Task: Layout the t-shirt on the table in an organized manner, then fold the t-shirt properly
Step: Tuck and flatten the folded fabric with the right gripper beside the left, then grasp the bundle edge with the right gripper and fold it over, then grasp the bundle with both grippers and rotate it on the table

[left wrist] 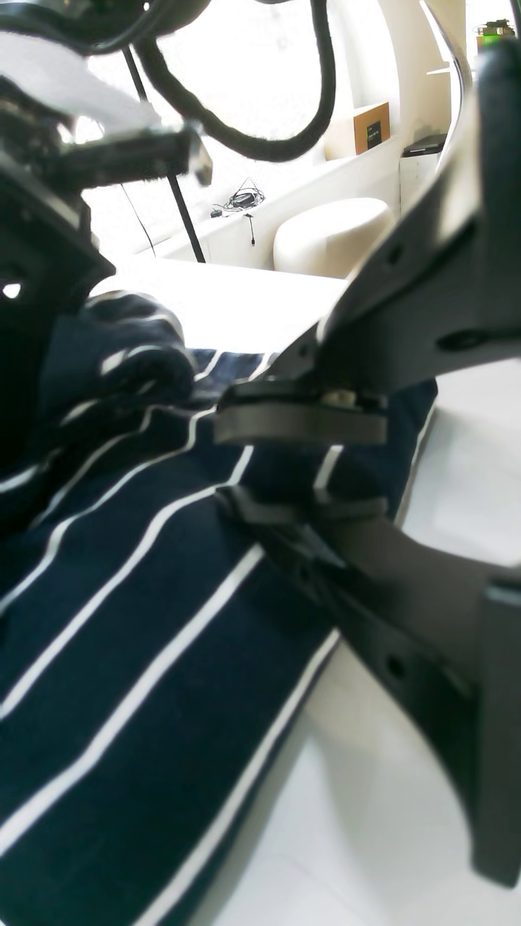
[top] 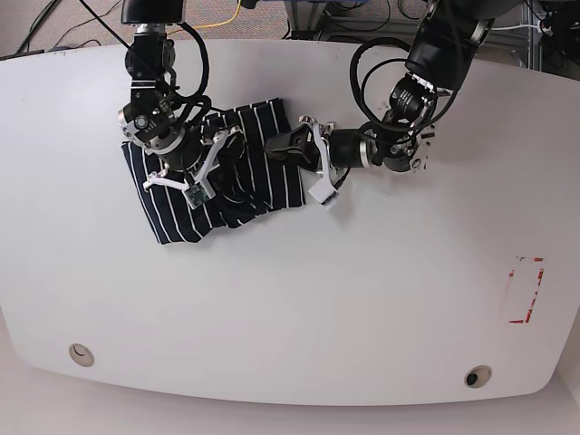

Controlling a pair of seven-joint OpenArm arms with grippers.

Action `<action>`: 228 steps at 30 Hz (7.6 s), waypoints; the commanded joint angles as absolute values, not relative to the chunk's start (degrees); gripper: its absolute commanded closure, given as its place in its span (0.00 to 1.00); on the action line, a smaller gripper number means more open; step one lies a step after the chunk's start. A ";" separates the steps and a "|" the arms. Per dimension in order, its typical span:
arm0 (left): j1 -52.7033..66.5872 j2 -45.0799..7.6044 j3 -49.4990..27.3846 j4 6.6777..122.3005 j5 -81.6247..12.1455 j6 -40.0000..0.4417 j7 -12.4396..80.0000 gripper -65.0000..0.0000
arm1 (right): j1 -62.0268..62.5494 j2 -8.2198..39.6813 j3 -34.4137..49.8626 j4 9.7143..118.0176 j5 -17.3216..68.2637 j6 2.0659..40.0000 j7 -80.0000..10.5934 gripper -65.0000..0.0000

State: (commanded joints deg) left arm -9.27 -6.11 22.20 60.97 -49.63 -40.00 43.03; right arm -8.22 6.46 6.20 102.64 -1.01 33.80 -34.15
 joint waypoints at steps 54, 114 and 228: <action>-8.92 -8.92 21.85 68.97 -44.53 -38.29 45.67 0.86 | -12.97 0.31 0.22 113.80 -1.45 38.11 -42.51 0.99; -7.69 -12.00 22.11 66.33 -36.79 -31.34 40.66 0.87 | -12.44 0.31 0.66 113.98 -1.45 38.20 -42.51 0.99; -0.31 -5.85 15.34 85.23 -47.43 -32.84 47.52 0.87 | -0.40 5.41 9.89 96.04 -1.01 39.96 -34.51 0.89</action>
State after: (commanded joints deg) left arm -0.31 -5.85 15.34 85.23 -47.43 -32.84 47.52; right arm -0.40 5.41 9.89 96.04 -1.01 39.96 -34.51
